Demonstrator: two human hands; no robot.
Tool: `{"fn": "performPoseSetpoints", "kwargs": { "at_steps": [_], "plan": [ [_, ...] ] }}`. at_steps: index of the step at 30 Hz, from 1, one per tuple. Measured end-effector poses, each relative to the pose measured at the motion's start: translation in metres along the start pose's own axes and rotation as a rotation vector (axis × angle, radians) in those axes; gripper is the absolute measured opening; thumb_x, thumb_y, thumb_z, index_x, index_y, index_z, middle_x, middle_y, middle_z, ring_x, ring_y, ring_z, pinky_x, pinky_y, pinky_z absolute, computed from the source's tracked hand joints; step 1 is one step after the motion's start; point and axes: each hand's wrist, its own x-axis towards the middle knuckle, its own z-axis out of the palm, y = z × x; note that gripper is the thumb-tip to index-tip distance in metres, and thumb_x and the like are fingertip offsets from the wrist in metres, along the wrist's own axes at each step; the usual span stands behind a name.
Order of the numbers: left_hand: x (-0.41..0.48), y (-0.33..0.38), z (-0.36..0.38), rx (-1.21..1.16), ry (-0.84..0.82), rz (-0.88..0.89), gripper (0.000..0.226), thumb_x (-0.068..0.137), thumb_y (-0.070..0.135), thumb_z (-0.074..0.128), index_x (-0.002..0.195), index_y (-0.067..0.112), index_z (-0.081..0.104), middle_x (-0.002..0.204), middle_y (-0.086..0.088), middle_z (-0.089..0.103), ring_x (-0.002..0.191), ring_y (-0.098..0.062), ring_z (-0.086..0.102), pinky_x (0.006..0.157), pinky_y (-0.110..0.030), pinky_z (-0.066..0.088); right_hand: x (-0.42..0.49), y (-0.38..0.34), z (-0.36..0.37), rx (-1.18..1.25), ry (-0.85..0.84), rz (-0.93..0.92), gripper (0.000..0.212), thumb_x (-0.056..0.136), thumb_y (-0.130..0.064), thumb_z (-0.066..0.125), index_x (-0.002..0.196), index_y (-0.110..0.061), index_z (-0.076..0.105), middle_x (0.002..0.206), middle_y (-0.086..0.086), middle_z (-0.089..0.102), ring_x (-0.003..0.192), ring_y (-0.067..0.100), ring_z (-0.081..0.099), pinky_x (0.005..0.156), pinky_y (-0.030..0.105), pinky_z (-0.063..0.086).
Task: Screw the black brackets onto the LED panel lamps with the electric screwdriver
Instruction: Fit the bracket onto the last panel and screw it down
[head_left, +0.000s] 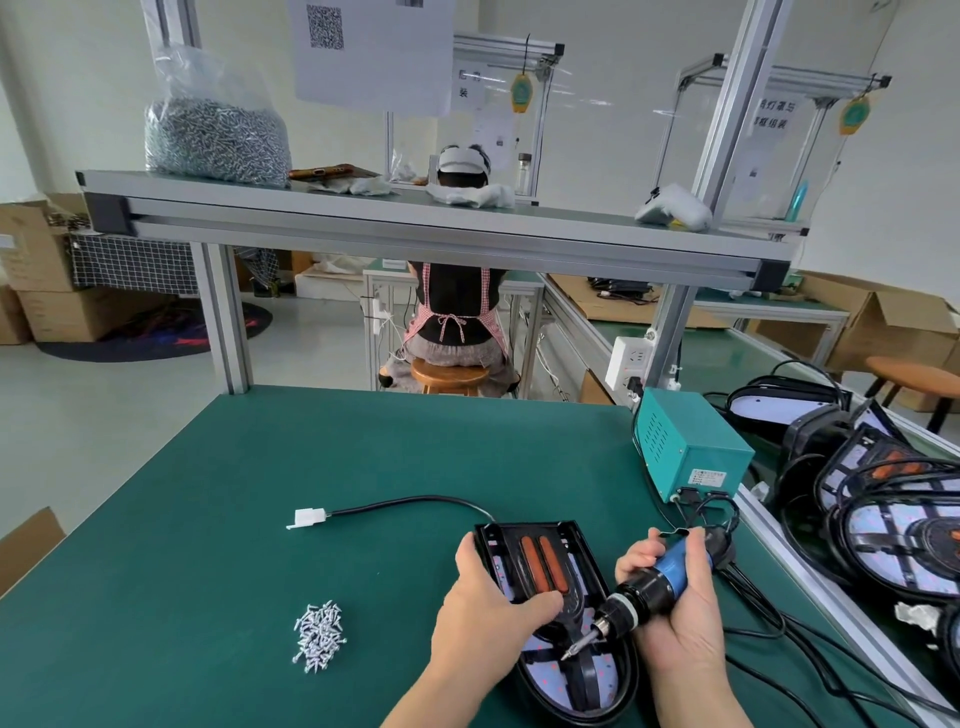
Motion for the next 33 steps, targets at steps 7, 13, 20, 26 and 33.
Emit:
{"fn": "performPoseSetpoints", "kwargs": {
  "at_steps": [7,13,20,26,33],
  "plan": [
    [0.012,-0.010,-0.015,-0.185,-0.123,0.022,0.065,0.058,0.035,0.081,0.115,0.039,0.049,0.096,0.017,0.075,0.094,-0.006,0.070,0.093,-0.033,0.053,0.000,-0.003,0.002,0.051,-0.015,-0.006,0.059,0.053,-0.029,0.093,0.097,-0.009,0.059,0.074,-0.004,0.054,0.062,0.006,0.050,0.053,0.016,0.049],
    [0.009,-0.015,-0.019,-0.161,-0.124,0.144,0.044,0.071,0.034,0.076,0.110,0.040,0.058,0.098,0.020,0.075,0.092,0.001,0.069,0.082,-0.021,0.047,-0.003,-0.003,0.008,-0.005,0.022,-0.044,0.040,0.078,-0.040,0.075,0.097,-0.009,0.057,0.070,-0.002,0.054,0.057,0.007,0.052,0.053,0.016,0.050],
    [0.014,-0.017,-0.017,-0.169,-0.114,0.101,0.041,0.078,0.024,0.080,0.111,0.035,0.058,0.096,0.019,0.075,0.089,0.000,0.070,0.078,-0.019,0.049,-0.021,-0.007,0.053,-0.356,-0.078,-0.280,0.029,0.084,-0.037,0.071,0.092,-0.014,0.056,0.071,-0.002,0.054,0.056,0.008,0.054,0.052,0.018,0.050],
    [0.015,-0.015,-0.018,-0.147,-0.134,0.084,0.044,0.073,0.032,0.079,0.111,0.034,0.058,0.102,0.015,0.075,0.098,-0.006,0.070,0.097,-0.034,0.052,-0.038,-0.007,0.101,-0.652,-0.213,-0.481,0.033,0.086,-0.033,0.075,0.100,-0.011,0.056,0.063,0.001,0.056,0.054,0.014,0.059,0.053,0.023,0.051],
    [0.018,-0.015,-0.016,-0.142,-0.116,0.049,0.046,0.073,0.030,0.082,0.111,0.033,0.055,0.106,0.013,0.072,0.101,-0.009,0.068,0.099,-0.037,0.052,-0.054,0.016,0.109,-0.901,-0.269,-0.626,0.030,0.087,-0.033,0.074,0.098,-0.012,0.055,0.059,0.000,0.058,0.056,0.018,0.065,0.050,0.025,0.051]
  ]
}}
